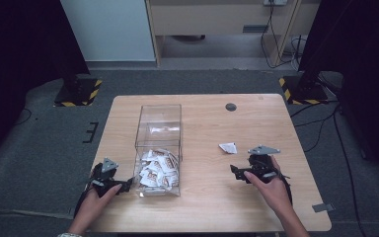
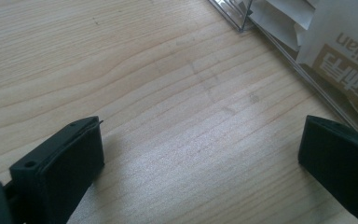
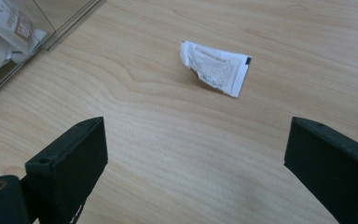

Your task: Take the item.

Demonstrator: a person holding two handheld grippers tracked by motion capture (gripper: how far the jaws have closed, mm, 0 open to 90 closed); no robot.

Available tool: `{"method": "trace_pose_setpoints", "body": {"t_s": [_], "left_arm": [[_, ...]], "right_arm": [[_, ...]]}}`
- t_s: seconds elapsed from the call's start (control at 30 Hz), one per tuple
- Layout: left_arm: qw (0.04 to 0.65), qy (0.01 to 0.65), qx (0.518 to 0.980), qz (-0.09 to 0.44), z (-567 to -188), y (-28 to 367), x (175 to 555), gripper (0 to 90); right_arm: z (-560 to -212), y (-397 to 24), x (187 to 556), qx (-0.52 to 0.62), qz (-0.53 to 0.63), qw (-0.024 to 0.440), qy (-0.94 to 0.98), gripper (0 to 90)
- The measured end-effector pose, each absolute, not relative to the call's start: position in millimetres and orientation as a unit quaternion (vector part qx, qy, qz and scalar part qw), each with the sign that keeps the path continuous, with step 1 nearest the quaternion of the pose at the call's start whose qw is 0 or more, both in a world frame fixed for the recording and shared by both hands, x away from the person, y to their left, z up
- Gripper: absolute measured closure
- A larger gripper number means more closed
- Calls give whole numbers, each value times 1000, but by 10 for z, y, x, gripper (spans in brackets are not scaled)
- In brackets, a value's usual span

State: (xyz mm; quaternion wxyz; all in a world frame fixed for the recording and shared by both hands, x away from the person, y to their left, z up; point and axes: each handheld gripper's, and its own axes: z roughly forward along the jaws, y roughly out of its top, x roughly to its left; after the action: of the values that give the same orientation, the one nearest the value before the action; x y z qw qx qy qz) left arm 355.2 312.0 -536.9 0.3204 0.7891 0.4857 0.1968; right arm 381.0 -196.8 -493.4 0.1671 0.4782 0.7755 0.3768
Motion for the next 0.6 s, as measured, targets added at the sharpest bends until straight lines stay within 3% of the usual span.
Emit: {"method": "trace_pose_setpoints", "body": {"t_s": [0.6], "left_arm": [[320, 486, 789, 197, -5368, 3120, 3552, 0]], "right_arm": [[-5224, -1954, 3607, 473, 321, 134, 809, 77]]}}
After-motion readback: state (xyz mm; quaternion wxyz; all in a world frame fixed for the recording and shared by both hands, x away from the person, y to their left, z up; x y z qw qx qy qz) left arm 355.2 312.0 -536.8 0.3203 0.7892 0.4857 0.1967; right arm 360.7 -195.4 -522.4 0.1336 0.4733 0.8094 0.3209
